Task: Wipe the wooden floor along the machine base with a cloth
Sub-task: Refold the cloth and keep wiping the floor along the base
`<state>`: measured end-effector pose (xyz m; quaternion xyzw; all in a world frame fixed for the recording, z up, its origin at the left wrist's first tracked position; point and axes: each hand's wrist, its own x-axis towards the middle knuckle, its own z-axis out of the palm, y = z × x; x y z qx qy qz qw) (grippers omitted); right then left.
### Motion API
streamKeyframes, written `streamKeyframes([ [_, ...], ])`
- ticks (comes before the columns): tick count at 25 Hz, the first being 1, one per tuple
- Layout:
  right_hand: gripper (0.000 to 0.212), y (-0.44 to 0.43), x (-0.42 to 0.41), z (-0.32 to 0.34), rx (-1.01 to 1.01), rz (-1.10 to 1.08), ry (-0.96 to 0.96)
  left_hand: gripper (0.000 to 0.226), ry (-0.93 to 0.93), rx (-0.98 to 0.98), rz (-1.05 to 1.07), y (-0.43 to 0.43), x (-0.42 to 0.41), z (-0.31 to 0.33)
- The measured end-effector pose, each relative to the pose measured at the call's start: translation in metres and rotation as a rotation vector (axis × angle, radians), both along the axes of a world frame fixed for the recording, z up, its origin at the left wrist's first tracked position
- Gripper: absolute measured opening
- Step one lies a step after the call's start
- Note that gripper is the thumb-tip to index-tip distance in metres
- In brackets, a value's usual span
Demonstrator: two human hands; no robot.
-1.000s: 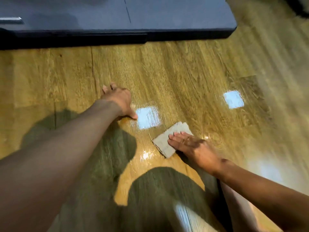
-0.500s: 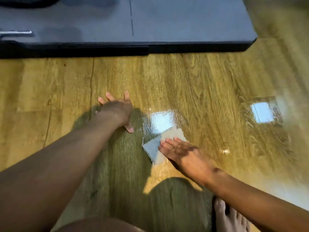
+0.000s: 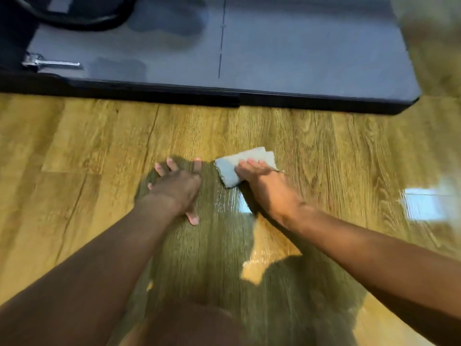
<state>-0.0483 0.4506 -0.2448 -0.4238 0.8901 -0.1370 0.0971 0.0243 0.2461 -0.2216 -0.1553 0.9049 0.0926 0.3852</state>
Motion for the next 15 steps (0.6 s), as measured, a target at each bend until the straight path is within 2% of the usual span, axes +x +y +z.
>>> streamKeyframes([
  [2,0.044,0.006,-0.016,-0.001,0.036,0.123,0.074,0.147,0.001,0.02,0.024,0.0,0.001,0.001],
  [3,0.042,0.0,-0.039,0.002,0.043,0.108,0.116,0.147,0.001,0.026,0.028,0.001,0.001,0.003],
  [6,0.036,-0.027,-0.106,0.011,0.086,-0.18,0.146,0.147,-0.001,0.012,0.012,0.001,0.0,0.011],
  [8,0.033,-0.033,-0.112,0.01,0.057,-0.269,0.119,0.145,-0.002,0.027,0.02,0.004,0.001,0.015],
  [11,0.022,-0.006,-0.068,0.001,-0.032,-0.106,0.074,0.142,0.004,0.034,0.024,0.005,0.001,0.016],
  [13,0.026,0.009,-0.067,-0.003,0.032,-0.031,0.115,0.143,-0.003,0.041,0.044,0.004,0.0,0.015],
  [15,0.03,0.005,-0.098,0.003,0.05,-0.147,0.139,0.144,-0.007,0.043,0.054,0.005,0.0,0.015],
])
